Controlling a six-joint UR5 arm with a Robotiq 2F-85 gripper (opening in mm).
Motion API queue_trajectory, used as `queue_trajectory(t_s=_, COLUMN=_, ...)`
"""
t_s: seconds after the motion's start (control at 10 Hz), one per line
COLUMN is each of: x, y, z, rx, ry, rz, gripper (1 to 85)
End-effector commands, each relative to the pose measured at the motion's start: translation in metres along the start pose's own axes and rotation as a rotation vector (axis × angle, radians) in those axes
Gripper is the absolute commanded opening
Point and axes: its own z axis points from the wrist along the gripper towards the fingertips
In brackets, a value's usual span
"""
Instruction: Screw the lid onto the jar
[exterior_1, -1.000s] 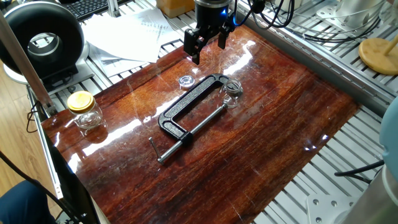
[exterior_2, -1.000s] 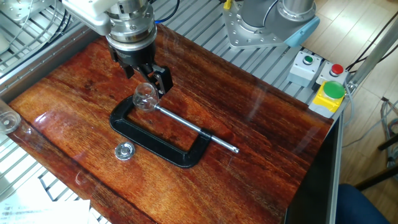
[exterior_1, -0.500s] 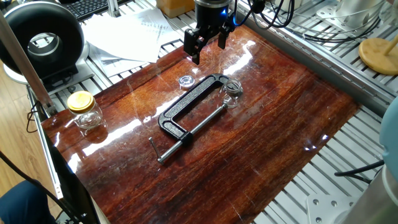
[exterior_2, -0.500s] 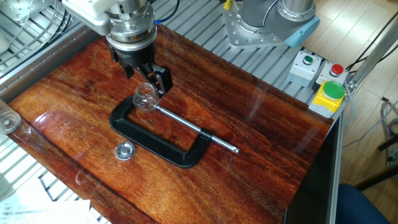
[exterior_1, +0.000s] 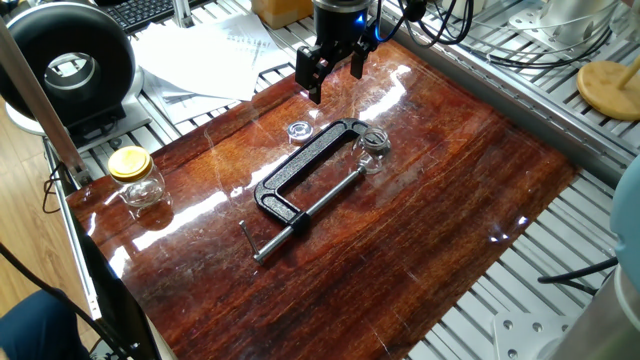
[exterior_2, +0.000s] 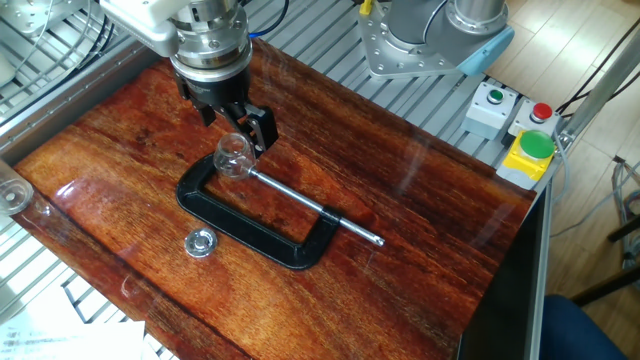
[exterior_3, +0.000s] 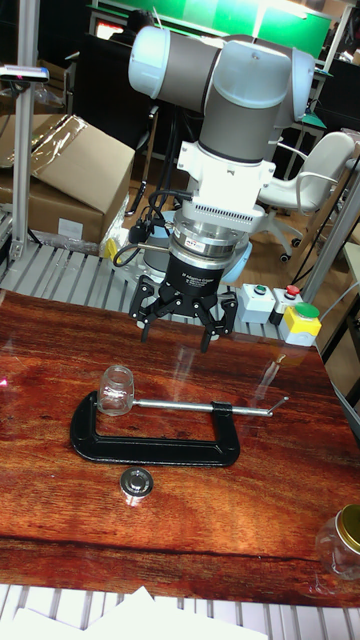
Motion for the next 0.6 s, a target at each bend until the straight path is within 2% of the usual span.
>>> queue_trajectory(t_s=0.0, x=0.0, y=0.002, z=0.0, rx=0.0, ry=0.0, rz=0.0, gripper=84.0)
queue_trajectory(t_s=0.1, x=0.052, y=-0.008, z=-0.005, rx=0.038, ry=0.204, rz=-0.07, gripper=1.0)
queue_trajectory(t_s=0.5, x=0.052, y=-0.01, z=-0.003, rx=0.042, ry=0.198, rz=-0.075, gripper=1.0)
